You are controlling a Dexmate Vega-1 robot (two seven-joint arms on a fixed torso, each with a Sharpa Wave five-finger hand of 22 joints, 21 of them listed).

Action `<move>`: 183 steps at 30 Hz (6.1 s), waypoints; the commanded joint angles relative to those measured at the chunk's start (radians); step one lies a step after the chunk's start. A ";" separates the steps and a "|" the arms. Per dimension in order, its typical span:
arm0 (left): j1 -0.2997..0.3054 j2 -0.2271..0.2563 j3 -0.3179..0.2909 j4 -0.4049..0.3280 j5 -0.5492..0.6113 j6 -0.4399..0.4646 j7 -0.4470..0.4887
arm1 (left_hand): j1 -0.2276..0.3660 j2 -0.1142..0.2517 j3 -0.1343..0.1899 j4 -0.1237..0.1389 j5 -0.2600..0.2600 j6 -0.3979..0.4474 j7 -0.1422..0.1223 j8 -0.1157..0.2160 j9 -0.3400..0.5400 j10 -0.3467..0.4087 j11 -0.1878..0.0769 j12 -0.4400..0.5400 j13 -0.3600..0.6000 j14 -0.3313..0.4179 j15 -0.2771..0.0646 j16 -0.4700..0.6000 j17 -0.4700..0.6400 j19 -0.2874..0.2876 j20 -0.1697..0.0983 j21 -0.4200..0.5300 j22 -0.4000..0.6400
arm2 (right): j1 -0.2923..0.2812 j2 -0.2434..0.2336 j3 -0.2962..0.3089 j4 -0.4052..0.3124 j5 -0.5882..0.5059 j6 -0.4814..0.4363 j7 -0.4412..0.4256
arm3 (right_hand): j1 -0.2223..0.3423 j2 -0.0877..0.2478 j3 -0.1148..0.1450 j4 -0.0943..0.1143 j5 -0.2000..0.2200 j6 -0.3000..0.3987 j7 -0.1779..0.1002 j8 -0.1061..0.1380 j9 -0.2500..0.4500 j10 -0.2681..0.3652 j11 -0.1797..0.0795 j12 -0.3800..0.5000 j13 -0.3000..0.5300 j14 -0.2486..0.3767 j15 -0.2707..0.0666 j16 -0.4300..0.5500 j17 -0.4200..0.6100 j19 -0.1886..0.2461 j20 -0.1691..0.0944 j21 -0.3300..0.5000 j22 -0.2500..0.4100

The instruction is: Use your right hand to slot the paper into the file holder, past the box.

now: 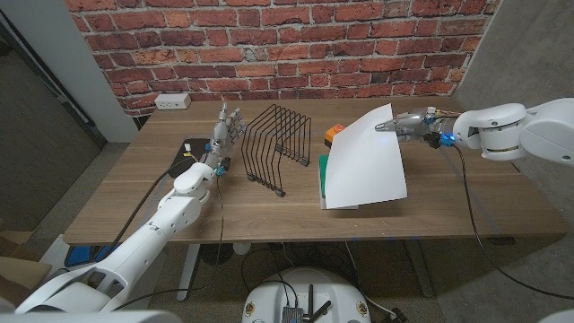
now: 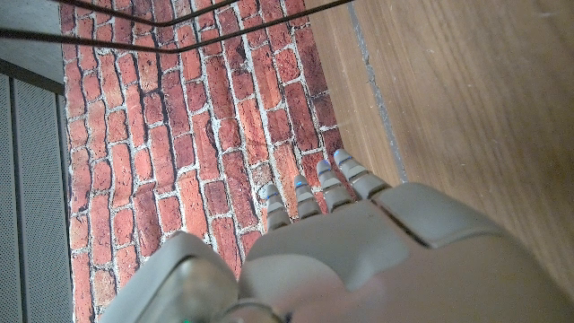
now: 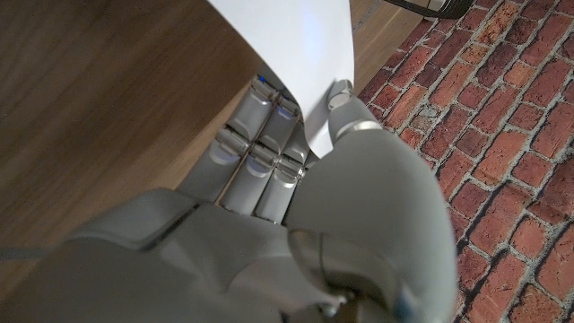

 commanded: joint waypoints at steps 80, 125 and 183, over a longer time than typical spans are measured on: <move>0.000 -0.001 0.000 0.001 0.000 0.000 0.000 | -0.001 0.009 0.001 0.007 0.002 0.000 -0.009 0.006 0.005 -0.002 -0.006 0.007 0.006 0.010 0.001 0.007 0.003 0.006 -0.002 0.008 0.006 | 0.376 0.050 -0.231 0.013 -0.977 0.275 0.657 | 0.118 0.005 -0.012 0.001 0.005 -0.059 -0.053 0.007 0.014 -0.041 -0.032 -0.058 0.060 -0.072 -0.010 -0.056 0.067 -0.122 0.000 0.055 0.026; 0.000 -0.001 0.000 0.000 0.000 0.000 0.000 | -0.001 0.009 0.001 0.007 0.002 0.001 -0.009 0.006 0.005 -0.002 -0.007 0.007 0.006 0.009 0.000 0.006 0.003 0.006 -0.002 0.008 0.006 | 0.488 0.140 -0.254 0.154 -1.190 0.605 0.779 | 0.168 0.001 -0.027 -0.004 0.009 -0.067 -0.095 0.010 0.017 -0.037 -0.033 -0.074 0.072 -0.107 -0.013 -0.079 0.093 -0.182 0.001 0.080 0.036; -0.001 -0.001 0.001 0.000 0.000 0.001 0.001 | -0.001 0.009 0.001 0.007 0.002 0.000 -0.009 0.006 0.005 -0.001 -0.007 0.007 0.006 0.009 0.001 0.006 0.003 0.006 -0.002 0.008 0.006 | 0.794 0.381 -0.429 0.371 -1.362 0.914 1.060 | 0.226 -0.003 -0.054 0.003 0.012 -0.080 -0.126 0.009 0.017 -0.049 -0.038 -0.109 0.067 -0.157 -0.013 -0.102 0.132 -0.270 0.002 0.115 0.045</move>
